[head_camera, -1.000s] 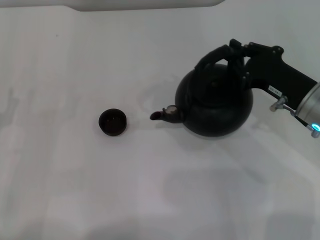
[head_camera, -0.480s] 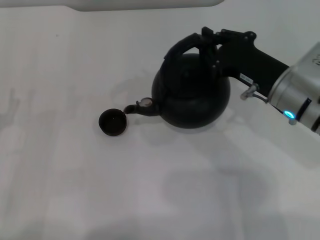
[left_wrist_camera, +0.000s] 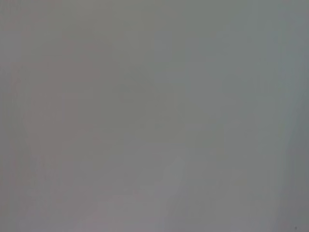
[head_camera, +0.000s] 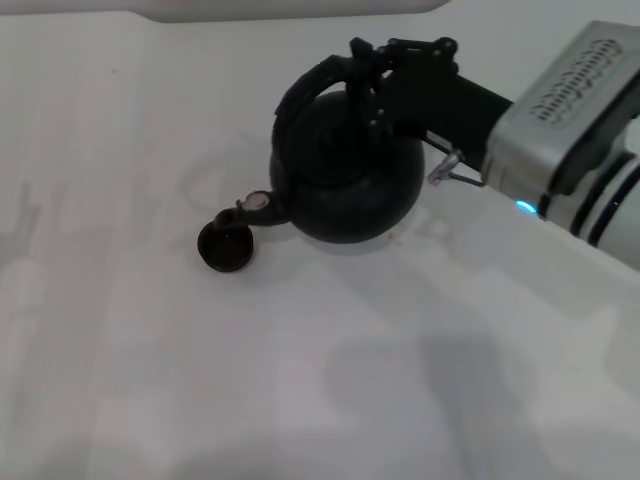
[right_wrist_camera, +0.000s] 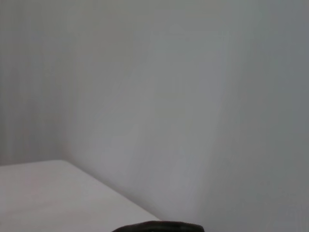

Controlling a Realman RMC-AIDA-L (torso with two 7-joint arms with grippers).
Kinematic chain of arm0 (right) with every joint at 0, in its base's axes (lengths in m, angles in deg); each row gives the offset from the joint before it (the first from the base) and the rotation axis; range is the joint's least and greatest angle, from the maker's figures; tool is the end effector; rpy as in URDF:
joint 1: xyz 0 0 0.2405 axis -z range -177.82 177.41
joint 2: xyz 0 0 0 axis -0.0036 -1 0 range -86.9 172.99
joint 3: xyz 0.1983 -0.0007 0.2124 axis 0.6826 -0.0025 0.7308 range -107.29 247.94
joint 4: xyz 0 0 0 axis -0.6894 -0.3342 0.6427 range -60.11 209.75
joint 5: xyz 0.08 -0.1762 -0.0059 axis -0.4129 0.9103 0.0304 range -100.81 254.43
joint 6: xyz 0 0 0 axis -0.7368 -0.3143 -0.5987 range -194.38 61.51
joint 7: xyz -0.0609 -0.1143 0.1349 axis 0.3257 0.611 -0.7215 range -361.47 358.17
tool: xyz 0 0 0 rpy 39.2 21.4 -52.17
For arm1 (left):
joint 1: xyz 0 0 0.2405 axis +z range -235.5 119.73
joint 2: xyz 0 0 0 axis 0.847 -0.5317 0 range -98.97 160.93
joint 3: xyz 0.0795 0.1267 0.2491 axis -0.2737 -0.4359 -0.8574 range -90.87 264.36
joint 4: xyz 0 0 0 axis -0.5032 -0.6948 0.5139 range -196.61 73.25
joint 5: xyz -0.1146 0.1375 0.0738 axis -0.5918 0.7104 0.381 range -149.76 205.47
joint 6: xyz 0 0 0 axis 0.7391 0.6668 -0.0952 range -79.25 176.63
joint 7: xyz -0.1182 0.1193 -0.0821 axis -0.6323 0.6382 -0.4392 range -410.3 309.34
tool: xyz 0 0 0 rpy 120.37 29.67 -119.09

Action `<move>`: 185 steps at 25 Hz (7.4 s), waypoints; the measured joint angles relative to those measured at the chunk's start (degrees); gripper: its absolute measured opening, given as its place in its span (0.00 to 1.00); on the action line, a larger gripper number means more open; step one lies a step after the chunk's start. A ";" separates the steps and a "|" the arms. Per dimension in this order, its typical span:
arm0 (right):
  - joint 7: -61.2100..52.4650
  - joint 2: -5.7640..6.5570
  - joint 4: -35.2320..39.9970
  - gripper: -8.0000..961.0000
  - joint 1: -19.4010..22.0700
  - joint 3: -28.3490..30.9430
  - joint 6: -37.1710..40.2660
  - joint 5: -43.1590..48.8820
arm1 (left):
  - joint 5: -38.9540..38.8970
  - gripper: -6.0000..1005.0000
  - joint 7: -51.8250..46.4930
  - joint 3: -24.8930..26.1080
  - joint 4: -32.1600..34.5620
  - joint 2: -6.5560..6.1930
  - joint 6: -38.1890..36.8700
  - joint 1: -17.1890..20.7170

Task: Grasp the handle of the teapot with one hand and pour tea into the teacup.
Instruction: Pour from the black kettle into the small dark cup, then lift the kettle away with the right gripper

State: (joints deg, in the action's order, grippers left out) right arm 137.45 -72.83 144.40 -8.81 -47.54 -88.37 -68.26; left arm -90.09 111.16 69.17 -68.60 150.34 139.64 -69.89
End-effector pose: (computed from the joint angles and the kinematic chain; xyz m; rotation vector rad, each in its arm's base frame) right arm 0.1906 0.3354 -0.1037 -2.2711 0.2565 0.6274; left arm -0.3865 0.2630 0.0099 -1.3528 -0.6252 -0.8473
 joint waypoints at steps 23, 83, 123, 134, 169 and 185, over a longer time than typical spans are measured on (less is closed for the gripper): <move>8.09 -0.35 0.47 0.18 -4.78 -3.37 5.95 -0.51 | 1.35 0.87 -0.07 -0.09 -0.11 0.00 -0.04 -0.50; 26.70 -0.32 -1.21 0.13 -9.33 -4.12 6.32 -0.73 | 1.40 0.87 0.00 -0.09 -1.34 0.09 -0.08 -1.20; 32.18 -0.32 -4.70 0.12 -12.31 -3.39 6.44 -0.78 | 1.40 0.87 0.00 -0.09 -1.43 0.09 -0.08 -1.15; 32.20 -0.32 -4.36 0.12 -12.32 -3.42 6.57 -0.29 | 1.40 0.87 0.00 -0.09 -1.43 0.09 -0.08 -1.17; 32.29 -0.32 -2.01 0.11 -12.23 -3.30 8.36 4.50 | 1.40 0.87 0.00 0.09 -1.43 -0.01 -0.08 -1.25; 32.29 -0.32 -0.98 0.11 -12.23 -3.33 9.72 5.97 | 1.41 0.87 0.00 0.28 -1.40 -0.01 -0.08 -1.17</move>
State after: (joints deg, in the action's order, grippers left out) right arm 169.73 -73.15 143.42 -21.04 -50.88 -78.65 -62.30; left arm -88.68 111.15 69.45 -70.00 150.33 139.56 -71.06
